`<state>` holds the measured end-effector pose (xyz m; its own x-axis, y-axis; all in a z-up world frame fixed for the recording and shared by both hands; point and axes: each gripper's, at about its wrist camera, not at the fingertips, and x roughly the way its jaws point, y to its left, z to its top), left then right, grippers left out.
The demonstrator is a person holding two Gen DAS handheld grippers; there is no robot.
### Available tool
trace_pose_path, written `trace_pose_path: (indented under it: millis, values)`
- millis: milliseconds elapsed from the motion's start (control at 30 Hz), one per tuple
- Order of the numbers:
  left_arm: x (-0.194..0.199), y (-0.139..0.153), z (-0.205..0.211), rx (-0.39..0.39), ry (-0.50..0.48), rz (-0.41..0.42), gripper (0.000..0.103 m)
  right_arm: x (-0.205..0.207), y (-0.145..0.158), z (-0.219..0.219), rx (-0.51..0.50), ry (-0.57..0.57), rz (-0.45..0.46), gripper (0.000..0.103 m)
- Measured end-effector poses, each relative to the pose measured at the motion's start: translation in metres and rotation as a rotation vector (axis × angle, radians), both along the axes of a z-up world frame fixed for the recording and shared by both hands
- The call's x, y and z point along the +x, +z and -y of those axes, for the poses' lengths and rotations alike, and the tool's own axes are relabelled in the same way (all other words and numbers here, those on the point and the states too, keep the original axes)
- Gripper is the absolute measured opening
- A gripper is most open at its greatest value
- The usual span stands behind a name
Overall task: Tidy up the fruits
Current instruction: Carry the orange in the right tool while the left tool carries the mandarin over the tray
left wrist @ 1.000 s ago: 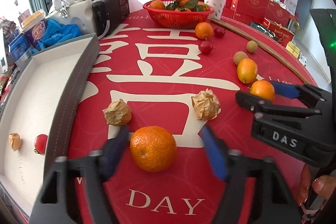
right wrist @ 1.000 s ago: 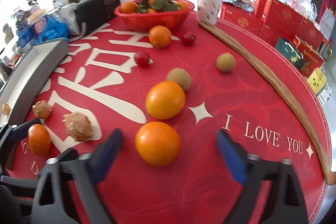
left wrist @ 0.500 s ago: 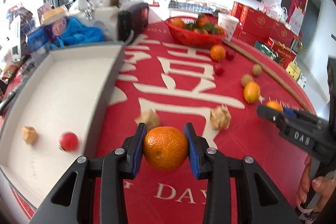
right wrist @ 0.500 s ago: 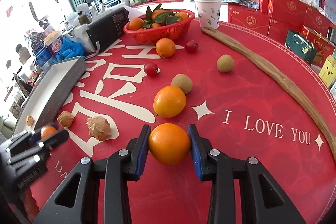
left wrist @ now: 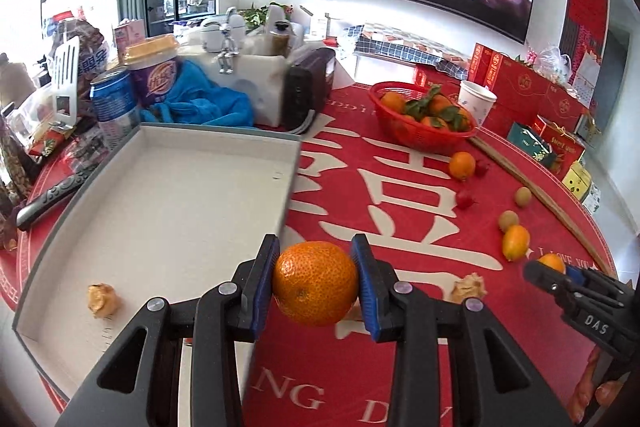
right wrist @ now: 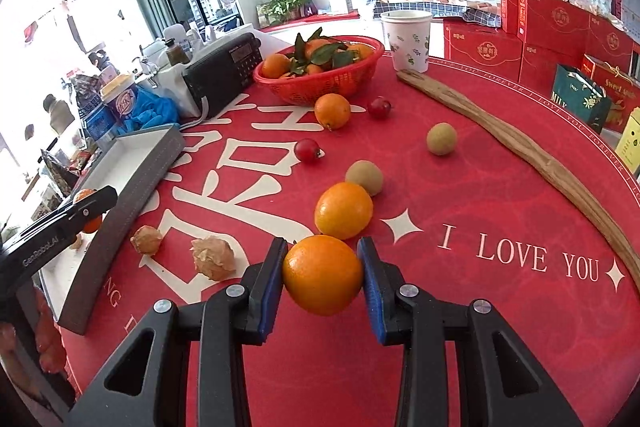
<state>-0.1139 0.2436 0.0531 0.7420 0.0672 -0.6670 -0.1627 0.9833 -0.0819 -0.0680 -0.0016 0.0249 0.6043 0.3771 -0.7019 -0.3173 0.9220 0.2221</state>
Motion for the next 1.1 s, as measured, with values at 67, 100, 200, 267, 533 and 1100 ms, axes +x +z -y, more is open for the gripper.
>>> trace_pose_path:
  millis: [67, 100, 200, 267, 533, 1100]
  values:
    - [-0.003, 0.001, -0.007, 0.017, 0.016, 0.006, 0.04, -0.001, 0.001, -0.001, 0.007, 0.005, -0.002, 0.038]
    - [-0.004, 0.002, -0.011, 0.028, 0.03, 0.012, 0.04, -0.001, 0.002, -0.003, 0.015, 0.007, -0.007, 0.038]
    - [-0.007, 0.004, -0.023, 0.051, 0.07, 0.017, 0.04, -0.002, 0.006, -0.007, 0.029, 0.011, -0.011, 0.038]
    - [-0.008, 0.003, -0.033, 0.045, 0.091, 0.012, 0.04, -0.004, 0.011, -0.015, 0.022, 0.021, 0.002, 0.038]
    - [-0.01, 0.002, -0.072, 0.013, 0.169, -0.014, 0.04, -0.007, 0.035, -0.073, 0.004, 0.127, 0.033, 0.038]
    - [-0.012, -0.003, -0.134, -0.007, 0.289, -0.077, 0.04, 0.008, 0.047, -0.219, 0.023, 0.367, -0.033, 0.038]
